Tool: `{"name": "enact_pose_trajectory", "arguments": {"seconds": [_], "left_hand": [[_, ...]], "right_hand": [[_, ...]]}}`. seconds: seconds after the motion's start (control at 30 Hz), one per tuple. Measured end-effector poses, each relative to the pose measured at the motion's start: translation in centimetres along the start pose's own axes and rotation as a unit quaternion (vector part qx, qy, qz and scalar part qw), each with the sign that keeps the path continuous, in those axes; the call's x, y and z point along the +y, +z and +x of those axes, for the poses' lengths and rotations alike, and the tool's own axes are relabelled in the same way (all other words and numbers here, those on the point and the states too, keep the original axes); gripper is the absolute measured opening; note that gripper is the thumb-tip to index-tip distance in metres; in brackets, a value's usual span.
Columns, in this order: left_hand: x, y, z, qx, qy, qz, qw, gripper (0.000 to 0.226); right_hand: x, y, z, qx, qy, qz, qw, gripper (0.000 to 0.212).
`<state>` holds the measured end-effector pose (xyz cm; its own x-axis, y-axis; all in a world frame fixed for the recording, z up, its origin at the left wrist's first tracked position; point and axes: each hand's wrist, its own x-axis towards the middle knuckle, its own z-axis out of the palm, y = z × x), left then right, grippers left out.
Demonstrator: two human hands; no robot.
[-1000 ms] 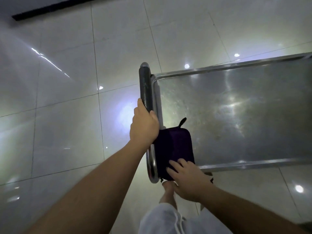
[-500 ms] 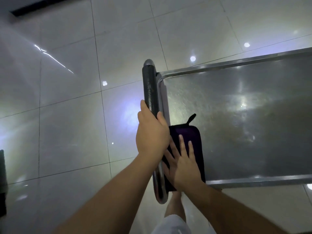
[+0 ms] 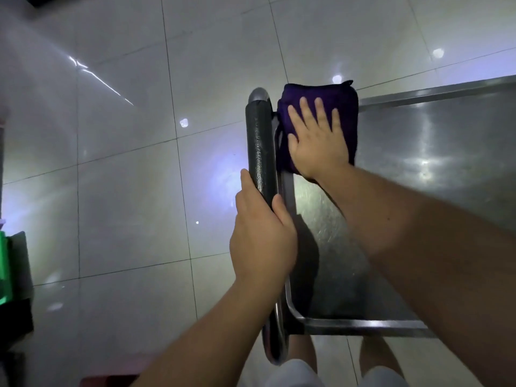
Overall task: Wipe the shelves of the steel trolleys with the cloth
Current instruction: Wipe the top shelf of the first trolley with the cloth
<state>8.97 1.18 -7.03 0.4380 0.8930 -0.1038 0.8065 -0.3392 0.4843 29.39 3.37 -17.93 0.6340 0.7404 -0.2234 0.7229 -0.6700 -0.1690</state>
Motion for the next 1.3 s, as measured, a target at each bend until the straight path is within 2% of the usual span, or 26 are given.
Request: {"name": "enact_pose_trajectory", "arguments": {"seconds": [0.1,0.23,0.33,0.57,0.7,0.8,0.97,1.13,1.3], "left_hand": [[0.5,-0.1,0.1,0.005,0.033,0.016,0.999,0.067],[0.9,-0.1,0.0,0.008,0.083,0.061,0.995,0.067],[1.0,-0.3,0.0,0.001,0.113,0.107,0.988,0.068],[1.0,-0.5,-0.1,-0.031,0.134,0.169,0.976,0.067],[0.9,-0.9,0.2,-0.057,0.162,0.211,0.962,0.075],[0.8,-1.0,1.1,-0.07,0.213,0.253,0.941,0.077],[0.6,-0.3,1.1,-0.054,0.219,0.258,0.939,0.083],[0.2,0.3,1.2,-0.027,0.228,0.274,0.934,0.085],[0.1,0.4,1.2,-0.017,0.227,0.278,0.933,0.085]], "right_hand": [[1.9,-0.3,0.8,-0.005,-0.027,-0.016,1.0,0.064],[4.0,-0.2,-3.0,-0.042,-0.056,-0.037,0.997,0.064],[6.5,0.9,-9.3,-0.06,-0.08,-0.052,0.994,0.064],[10.4,6.0,-28.6,-0.041,-0.12,-0.044,0.991,0.069],[11.4,7.0,-33.0,-0.037,-0.121,-0.025,0.992,0.068],[11.1,6.8,-32.5,-0.05,-0.104,-0.018,0.993,0.071],[10.8,5.7,-29.4,-0.049,-0.073,-0.019,0.996,0.066],[12.3,2.1,-17.2,-0.032,-0.007,-0.02,0.999,0.066],[16.1,-1.7,-4.3,-0.034,0.018,-0.007,0.999,0.068]]}}
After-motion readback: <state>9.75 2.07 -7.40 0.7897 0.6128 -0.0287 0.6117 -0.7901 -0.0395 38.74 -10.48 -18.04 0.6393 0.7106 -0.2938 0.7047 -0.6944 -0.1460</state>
